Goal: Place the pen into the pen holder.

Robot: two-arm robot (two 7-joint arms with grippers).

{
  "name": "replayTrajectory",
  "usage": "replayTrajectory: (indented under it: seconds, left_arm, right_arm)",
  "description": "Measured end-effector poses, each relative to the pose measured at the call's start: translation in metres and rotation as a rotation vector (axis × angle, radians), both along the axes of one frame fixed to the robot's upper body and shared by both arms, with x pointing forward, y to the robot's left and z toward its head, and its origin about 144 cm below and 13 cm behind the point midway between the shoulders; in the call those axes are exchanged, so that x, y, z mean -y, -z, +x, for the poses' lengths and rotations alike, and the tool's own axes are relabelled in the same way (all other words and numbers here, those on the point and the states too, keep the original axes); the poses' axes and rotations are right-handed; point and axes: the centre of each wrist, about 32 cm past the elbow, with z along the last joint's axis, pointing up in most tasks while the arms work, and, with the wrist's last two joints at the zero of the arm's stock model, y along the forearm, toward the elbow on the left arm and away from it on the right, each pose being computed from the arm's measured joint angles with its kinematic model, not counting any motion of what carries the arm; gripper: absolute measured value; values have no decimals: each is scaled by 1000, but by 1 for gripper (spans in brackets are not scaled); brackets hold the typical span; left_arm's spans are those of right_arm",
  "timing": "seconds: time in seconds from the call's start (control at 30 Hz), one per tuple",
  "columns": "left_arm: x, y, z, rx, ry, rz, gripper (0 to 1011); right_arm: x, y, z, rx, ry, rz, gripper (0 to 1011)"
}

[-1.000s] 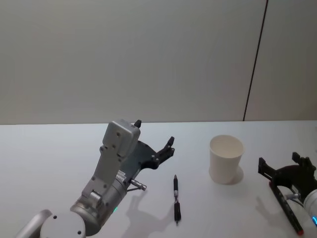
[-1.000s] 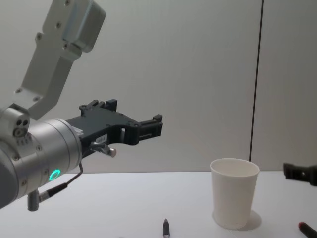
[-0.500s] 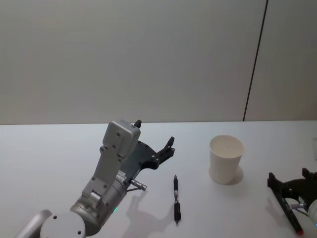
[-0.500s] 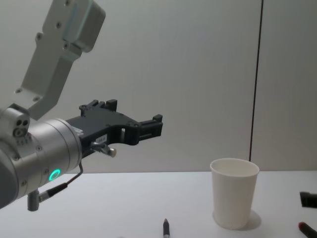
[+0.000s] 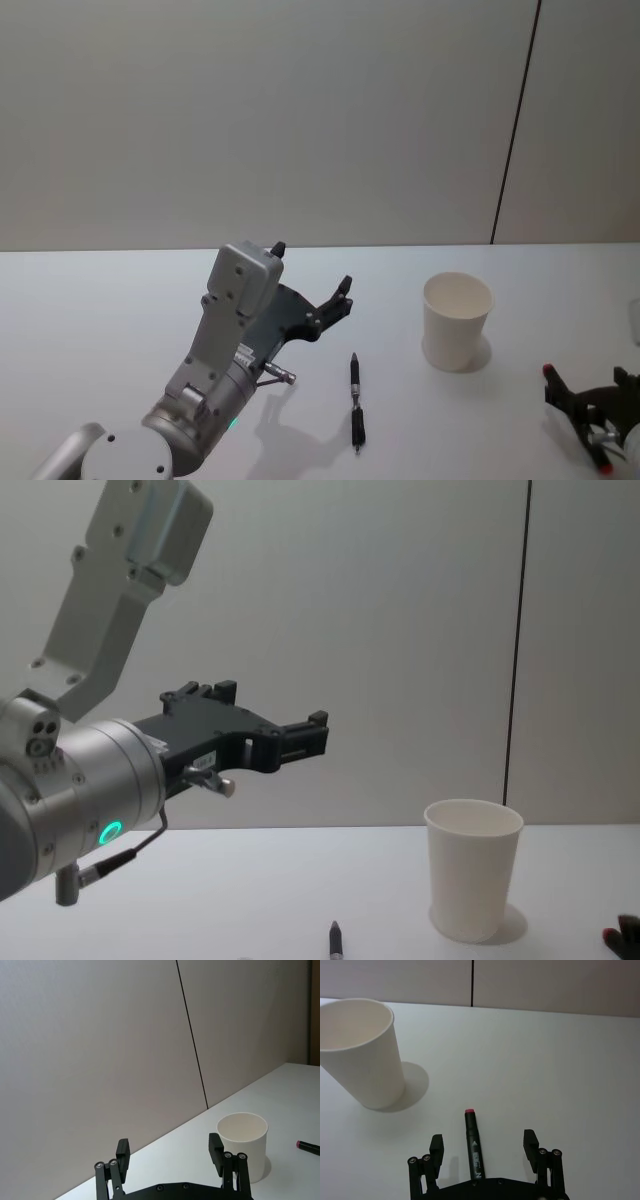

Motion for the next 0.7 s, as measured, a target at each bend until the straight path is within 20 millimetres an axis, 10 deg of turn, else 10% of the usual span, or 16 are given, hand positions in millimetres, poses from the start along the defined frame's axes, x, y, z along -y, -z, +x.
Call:
replayTrajectory:
  seconds: [0.47,0.7]
  left_arm:
    - [0,0,0,0,0,0,1004]
    - [0,0,0,0,0,0,1004]
  right_arm:
    - [4,17,3,-58,-9,12,981]
    - [6,24,3,-74,-18,22,813]
